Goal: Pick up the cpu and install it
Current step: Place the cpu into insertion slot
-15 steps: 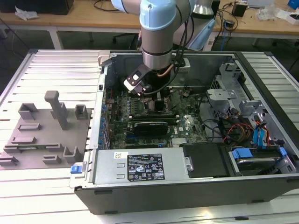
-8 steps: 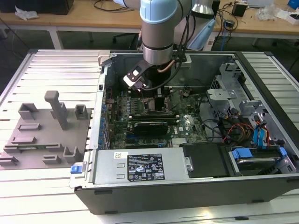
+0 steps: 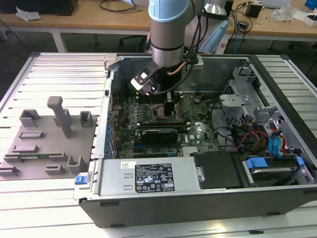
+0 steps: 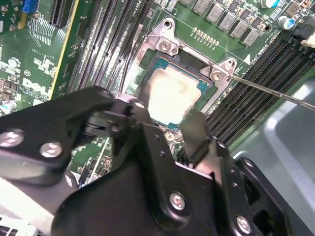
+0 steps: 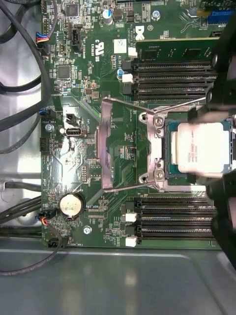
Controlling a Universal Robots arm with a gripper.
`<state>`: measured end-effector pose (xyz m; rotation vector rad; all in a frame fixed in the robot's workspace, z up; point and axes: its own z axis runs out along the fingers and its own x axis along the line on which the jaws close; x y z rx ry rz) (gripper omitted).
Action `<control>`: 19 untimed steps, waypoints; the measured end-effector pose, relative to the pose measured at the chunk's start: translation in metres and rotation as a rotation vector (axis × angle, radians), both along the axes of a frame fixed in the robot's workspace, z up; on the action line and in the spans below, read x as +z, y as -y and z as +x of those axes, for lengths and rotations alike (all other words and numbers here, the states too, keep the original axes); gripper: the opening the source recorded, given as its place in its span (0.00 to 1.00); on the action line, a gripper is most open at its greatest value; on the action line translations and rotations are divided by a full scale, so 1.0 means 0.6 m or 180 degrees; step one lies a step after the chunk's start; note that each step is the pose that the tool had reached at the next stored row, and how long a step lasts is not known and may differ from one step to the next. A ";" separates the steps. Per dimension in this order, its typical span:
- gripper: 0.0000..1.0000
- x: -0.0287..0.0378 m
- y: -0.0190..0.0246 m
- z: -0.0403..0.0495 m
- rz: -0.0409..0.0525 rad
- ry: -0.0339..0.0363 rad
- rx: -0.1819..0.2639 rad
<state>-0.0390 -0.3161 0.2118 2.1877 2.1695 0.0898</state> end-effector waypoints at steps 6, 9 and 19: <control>0.11 0.002 0.0000 0.000 0.0000 0.0000 0.0000; 0.11 0.002 0.0000 0.000 0.0000 0.0000 0.0000; 0.11 -0.011 0.0001 0.000 0.0013 -0.0001 0.0000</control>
